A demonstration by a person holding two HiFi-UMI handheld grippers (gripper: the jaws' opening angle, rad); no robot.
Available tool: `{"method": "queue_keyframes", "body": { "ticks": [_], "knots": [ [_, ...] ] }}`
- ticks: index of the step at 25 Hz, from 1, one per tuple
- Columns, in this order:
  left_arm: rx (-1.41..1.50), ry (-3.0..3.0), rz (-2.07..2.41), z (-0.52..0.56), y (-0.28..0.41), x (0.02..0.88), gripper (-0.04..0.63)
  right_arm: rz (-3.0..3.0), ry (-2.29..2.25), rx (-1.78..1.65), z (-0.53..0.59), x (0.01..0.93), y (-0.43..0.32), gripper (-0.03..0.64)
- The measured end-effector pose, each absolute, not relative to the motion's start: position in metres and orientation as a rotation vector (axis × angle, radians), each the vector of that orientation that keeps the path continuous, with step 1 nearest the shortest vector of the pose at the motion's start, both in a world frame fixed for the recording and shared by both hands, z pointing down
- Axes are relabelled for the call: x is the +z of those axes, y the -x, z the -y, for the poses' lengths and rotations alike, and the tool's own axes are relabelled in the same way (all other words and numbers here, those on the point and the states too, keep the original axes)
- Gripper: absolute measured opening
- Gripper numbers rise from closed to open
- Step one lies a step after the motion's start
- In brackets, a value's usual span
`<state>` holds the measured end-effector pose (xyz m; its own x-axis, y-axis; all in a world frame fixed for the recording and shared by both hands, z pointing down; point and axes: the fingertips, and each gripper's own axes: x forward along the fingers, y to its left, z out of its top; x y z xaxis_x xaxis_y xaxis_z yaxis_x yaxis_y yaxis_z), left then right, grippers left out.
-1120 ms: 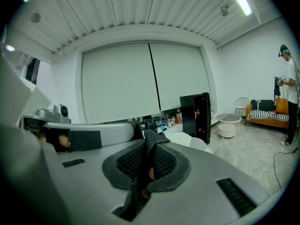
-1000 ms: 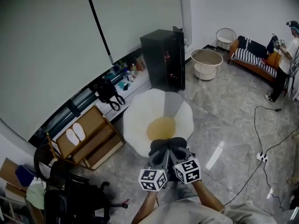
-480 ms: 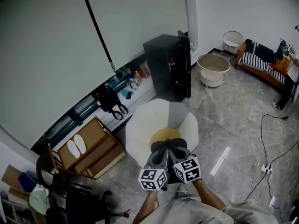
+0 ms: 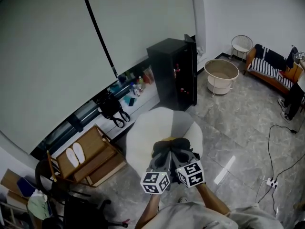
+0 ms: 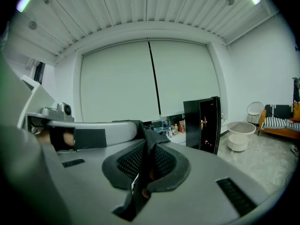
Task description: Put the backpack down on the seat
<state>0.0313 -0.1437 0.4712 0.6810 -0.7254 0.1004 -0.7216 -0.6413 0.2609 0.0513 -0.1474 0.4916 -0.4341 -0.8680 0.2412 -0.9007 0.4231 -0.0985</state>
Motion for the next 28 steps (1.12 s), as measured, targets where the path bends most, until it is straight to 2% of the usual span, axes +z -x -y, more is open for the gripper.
{"method": "queue_keyframes", "body": {
  "ticks": [19, 28],
  "knots": [
    [0.087, -2.543, 1.112, 0.131, -0.048, 0.510, 0.046, 2.459, -1.558, 0.462, 0.135, 0.529, -0.069, 0.043],
    [0.077, -2.541, 1.100, 0.165, -0.041, 0.514, 0.046, 2.454, -1.559, 0.466, 0.169, 0.534, -0.062, 0.043]
  ]
}}
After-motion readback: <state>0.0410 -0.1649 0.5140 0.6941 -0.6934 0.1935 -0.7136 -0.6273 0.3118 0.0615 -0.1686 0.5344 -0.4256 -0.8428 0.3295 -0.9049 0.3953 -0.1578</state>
